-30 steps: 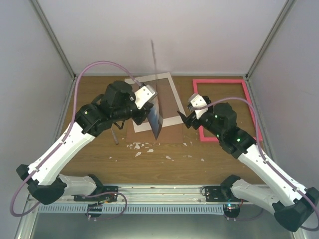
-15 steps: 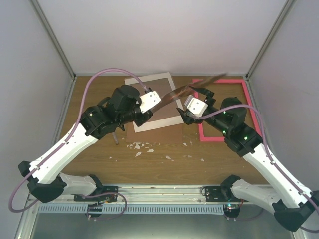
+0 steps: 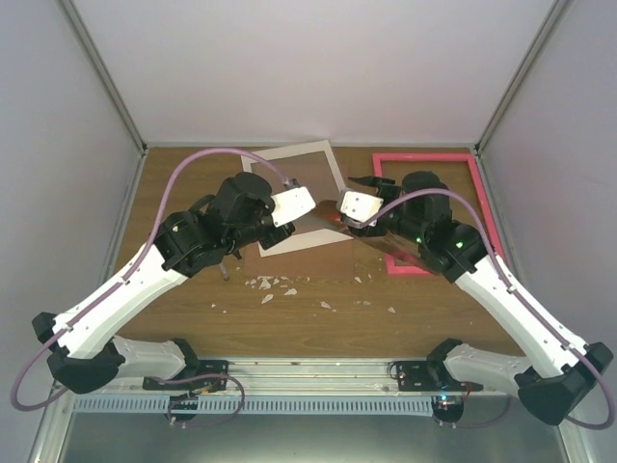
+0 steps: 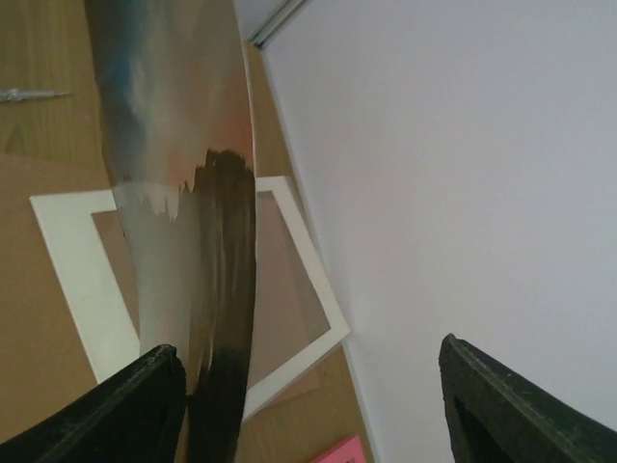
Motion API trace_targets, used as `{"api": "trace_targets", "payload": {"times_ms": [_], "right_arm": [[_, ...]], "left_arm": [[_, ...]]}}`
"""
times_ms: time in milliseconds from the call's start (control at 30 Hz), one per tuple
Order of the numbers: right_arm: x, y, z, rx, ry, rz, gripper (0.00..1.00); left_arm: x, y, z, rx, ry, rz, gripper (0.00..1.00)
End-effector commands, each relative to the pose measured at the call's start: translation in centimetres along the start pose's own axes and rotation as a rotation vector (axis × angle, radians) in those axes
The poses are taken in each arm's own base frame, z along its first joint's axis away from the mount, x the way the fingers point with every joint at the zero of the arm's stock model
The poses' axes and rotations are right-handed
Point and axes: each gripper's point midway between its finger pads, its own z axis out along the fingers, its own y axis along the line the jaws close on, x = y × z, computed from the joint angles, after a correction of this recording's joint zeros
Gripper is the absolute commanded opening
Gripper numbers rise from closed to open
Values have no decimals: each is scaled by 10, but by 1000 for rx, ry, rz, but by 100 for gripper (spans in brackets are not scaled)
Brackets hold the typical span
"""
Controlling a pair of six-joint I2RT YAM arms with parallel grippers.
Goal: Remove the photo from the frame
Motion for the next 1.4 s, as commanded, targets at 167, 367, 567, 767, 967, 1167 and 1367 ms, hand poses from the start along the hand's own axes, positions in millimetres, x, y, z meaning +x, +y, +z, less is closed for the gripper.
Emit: {"api": "trace_targets", "payload": {"times_ms": [167,367,567,767,967,1167,1367], "right_arm": [[6,11,-12,-95,75,29,51],[7,13,-13,-123,97,57,30],[15,22,-8,-161,135,79,29],[17,21,-4,-160,150,94,12],[10,14,-1,-162,134,131,1],[7,7,10,-168,150,202,1],[-5,-8,31,-172,149,352,1]], "left_arm": [[-13,9,-12,-59,-68,38,0],[-9,8,-8,-71,-53,49,0],[-10,11,-10,-82,-63,49,0],[-8,12,-13,-97,-73,45,0],[-4,20,-18,-151,-82,25,5],[-1,41,-33,-272,-104,-4,39],[-3,89,-73,-565,-204,-110,77]]}}
